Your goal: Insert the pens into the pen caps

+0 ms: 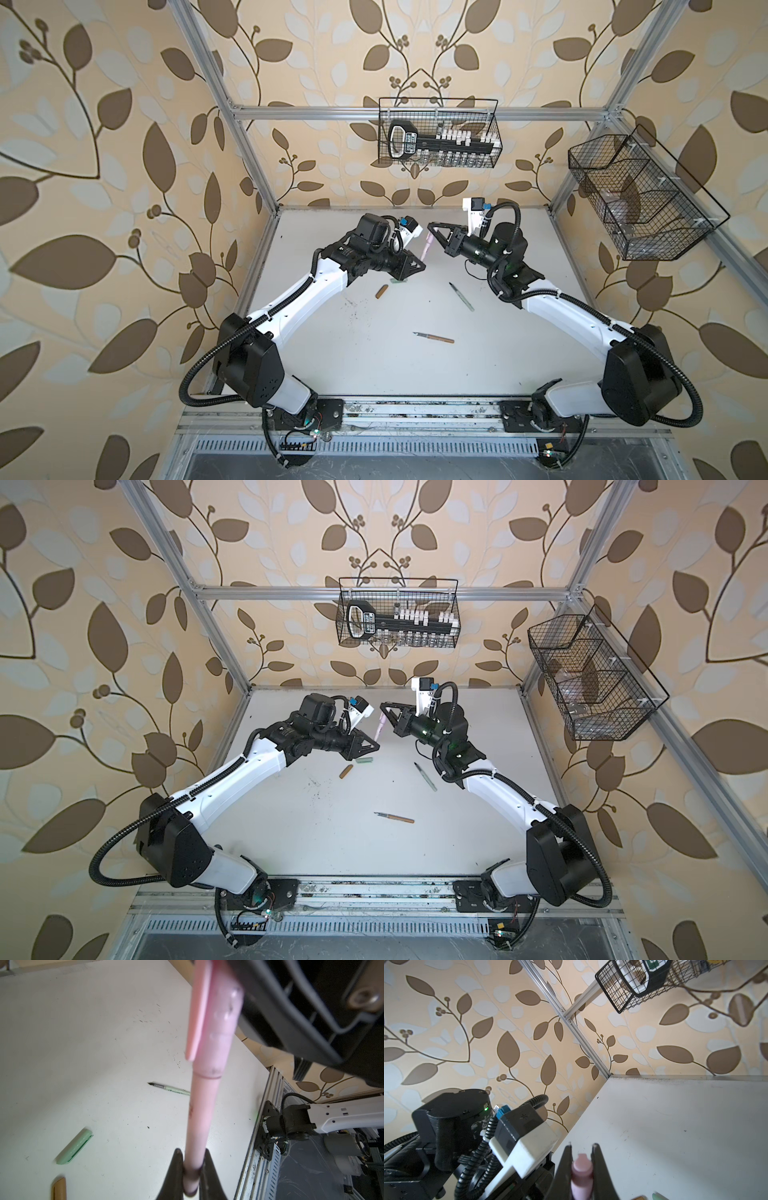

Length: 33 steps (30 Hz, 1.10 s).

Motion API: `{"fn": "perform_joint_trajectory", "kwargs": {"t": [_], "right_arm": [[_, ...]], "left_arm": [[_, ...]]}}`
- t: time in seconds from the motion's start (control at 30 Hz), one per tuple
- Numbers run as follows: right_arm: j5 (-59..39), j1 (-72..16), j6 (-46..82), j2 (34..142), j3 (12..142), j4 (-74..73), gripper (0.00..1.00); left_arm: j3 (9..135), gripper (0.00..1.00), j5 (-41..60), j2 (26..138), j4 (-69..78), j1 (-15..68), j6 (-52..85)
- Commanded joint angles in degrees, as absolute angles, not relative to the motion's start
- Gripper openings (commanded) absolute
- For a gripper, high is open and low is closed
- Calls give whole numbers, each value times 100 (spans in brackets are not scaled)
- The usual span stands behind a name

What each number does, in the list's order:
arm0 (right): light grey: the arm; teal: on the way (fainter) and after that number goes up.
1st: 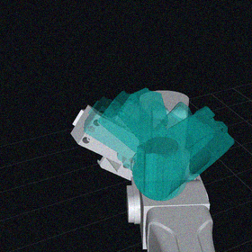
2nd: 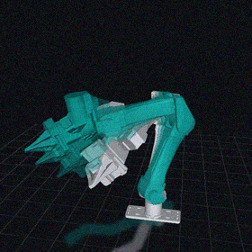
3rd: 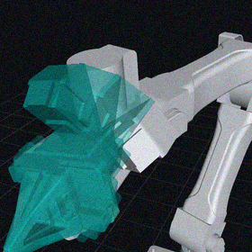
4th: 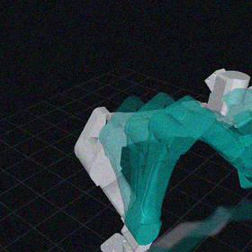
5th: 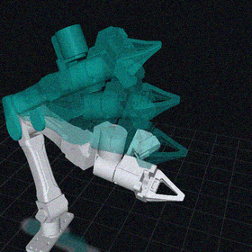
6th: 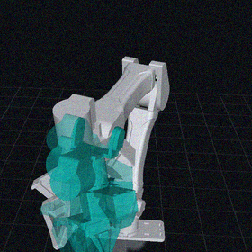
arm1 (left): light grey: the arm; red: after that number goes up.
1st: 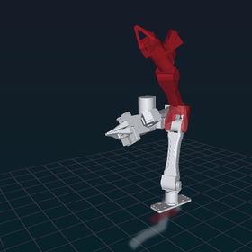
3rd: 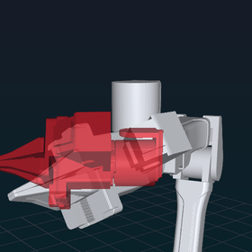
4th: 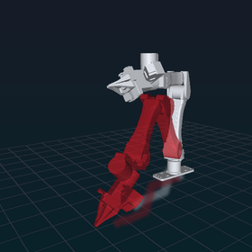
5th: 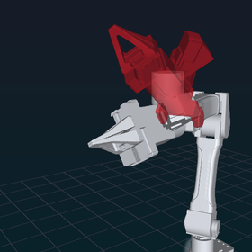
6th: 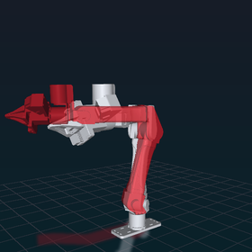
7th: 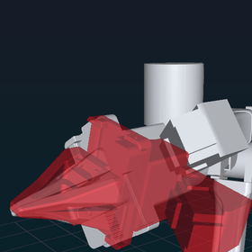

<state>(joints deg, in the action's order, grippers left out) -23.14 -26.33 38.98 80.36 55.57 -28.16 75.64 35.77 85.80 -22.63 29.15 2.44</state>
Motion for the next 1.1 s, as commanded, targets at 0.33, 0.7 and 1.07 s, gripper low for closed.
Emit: {"fn": "perform_joint_trajectory", "kwargs": {"t": [0.33, 0.7, 1.07], "right_arm": [[-3305, -2807, 3676, 7957, 5110, -726, 0], [-3118, -2342, 3318, 8111, 6072, -110, 0], [-2851, -1951, 2210, 7971, 7085, 1722, 0]], "left_arm": [[8135, 0, 3555, 8307, 696, 2426, 1155], [7068, 32, 3973, 7843, 337, 2460, 1679], [6128, 80, 1729, 6210, -1637, 2463, 1726]]}}
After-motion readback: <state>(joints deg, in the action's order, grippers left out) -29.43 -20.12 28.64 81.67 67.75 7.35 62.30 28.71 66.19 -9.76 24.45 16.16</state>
